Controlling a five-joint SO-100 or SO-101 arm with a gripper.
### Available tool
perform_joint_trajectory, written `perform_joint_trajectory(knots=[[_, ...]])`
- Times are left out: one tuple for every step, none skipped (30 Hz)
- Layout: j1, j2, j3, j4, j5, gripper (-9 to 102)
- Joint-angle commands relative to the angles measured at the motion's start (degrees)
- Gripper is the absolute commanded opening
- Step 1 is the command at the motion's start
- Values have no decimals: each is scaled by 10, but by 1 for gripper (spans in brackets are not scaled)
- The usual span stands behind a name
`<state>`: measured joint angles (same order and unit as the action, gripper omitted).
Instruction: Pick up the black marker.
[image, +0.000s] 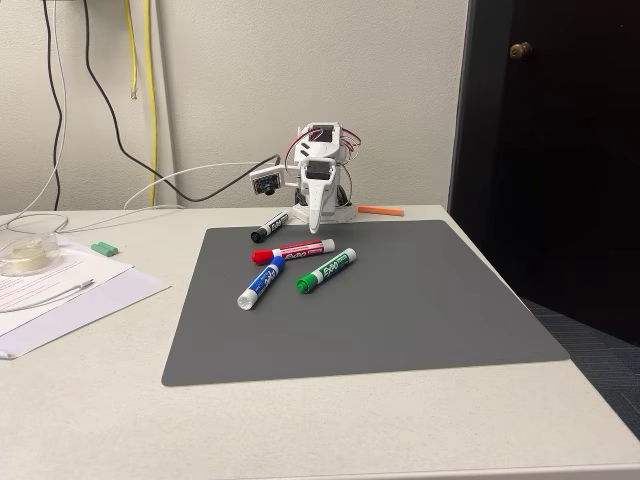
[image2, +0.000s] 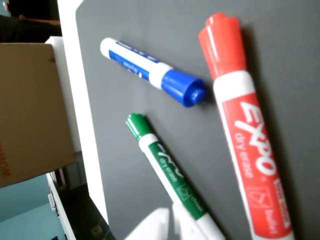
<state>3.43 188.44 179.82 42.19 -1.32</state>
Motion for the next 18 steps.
perform_joint_trajectory(knots=[[-1, 4, -3, 1, -3, 0], [-1, 4, -3, 1, -3, 0], [-1, 4, -3, 1, -3, 0], [-1, 4, -3, 1, -3, 0], [-1, 4, -3, 1, -3, 0], [-1, 4, -3, 1, -3, 0], [-1, 4, -3, 1, -3, 0], [-1, 4, -3, 1, -3, 0], [-1, 4, -3, 1, -3, 0], [-1, 4, -3, 1, -3, 0], [-1, 4, -3, 1, -3, 0], [-1, 4, -3, 1, -3, 0], [-1, 4, -3, 1, -3, 0], [-1, 4, -3, 1, -3, 0], [-3, 4, -3, 1, -4, 0], [-7, 4, -3, 1, -4, 0], [-12, 4, -3, 1, -4, 0], [-17, 4, -3, 1, -4, 0]])
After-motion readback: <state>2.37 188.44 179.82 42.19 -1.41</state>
